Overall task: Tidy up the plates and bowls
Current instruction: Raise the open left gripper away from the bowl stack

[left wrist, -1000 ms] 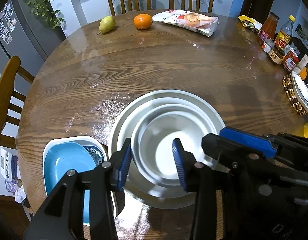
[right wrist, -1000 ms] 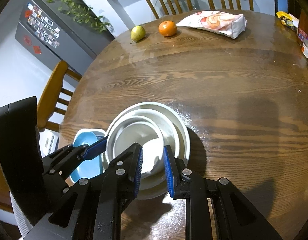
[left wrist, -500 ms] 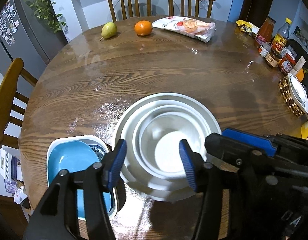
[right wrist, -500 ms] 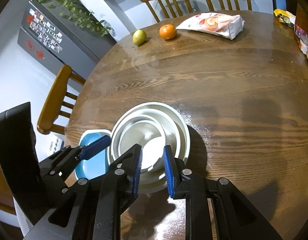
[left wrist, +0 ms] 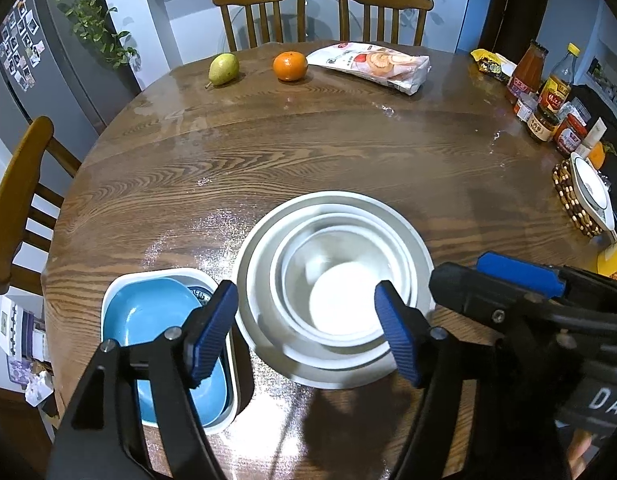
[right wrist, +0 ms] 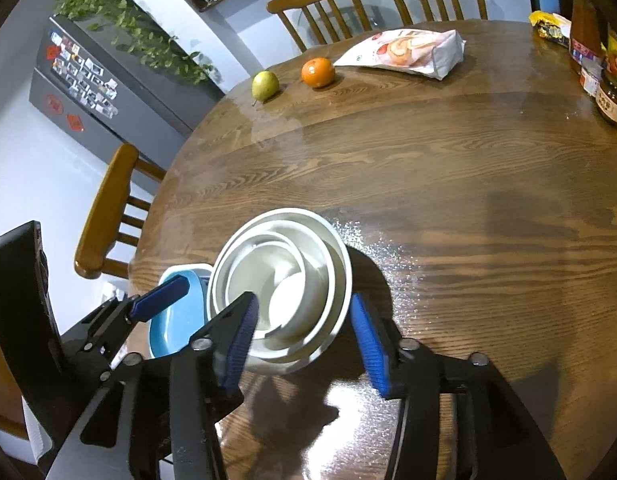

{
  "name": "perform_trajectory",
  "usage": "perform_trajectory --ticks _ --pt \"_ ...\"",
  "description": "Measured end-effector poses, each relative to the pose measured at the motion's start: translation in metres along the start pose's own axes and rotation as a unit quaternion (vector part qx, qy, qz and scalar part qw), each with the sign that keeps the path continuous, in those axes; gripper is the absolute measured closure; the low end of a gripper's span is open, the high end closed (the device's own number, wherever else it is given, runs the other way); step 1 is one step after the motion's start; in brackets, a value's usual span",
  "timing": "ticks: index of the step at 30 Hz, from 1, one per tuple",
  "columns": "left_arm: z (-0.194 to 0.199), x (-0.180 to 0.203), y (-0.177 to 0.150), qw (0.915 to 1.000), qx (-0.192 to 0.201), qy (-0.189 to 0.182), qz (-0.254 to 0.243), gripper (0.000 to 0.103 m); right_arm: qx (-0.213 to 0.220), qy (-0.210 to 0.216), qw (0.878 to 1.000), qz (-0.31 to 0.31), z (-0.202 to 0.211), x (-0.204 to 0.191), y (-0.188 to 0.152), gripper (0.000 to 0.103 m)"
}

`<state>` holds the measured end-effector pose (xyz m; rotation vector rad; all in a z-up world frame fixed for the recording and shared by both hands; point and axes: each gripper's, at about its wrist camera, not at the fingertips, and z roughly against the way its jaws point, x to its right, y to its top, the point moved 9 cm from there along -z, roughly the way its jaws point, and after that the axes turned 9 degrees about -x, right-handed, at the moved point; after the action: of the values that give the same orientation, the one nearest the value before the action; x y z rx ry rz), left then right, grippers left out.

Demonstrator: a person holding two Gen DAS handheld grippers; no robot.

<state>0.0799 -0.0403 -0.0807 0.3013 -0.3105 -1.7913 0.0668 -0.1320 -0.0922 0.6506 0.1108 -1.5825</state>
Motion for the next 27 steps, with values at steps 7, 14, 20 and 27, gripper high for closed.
perform_trajectory --ticks 7,14,20,27 --pt "0.008 -0.001 -0.002 0.9999 0.004 -0.008 0.008 0.025 0.015 0.011 1.0 -0.003 0.013 0.003 -0.001 0.046" --pt "0.014 -0.008 -0.004 0.9986 -0.003 -0.038 0.035 0.017 0.014 0.019 1.0 -0.013 0.019 0.011 -0.003 0.044" --pt "0.018 -0.013 -0.008 0.9978 -0.004 -0.043 0.049 0.016 0.006 0.026 0.999 -0.028 0.016 0.018 -0.007 0.035" --pt "0.02 -0.02 -0.007 0.997 -0.005 -0.051 0.058 0.002 0.0 0.035 0.999 -0.029 0.018 0.021 -0.011 0.034"
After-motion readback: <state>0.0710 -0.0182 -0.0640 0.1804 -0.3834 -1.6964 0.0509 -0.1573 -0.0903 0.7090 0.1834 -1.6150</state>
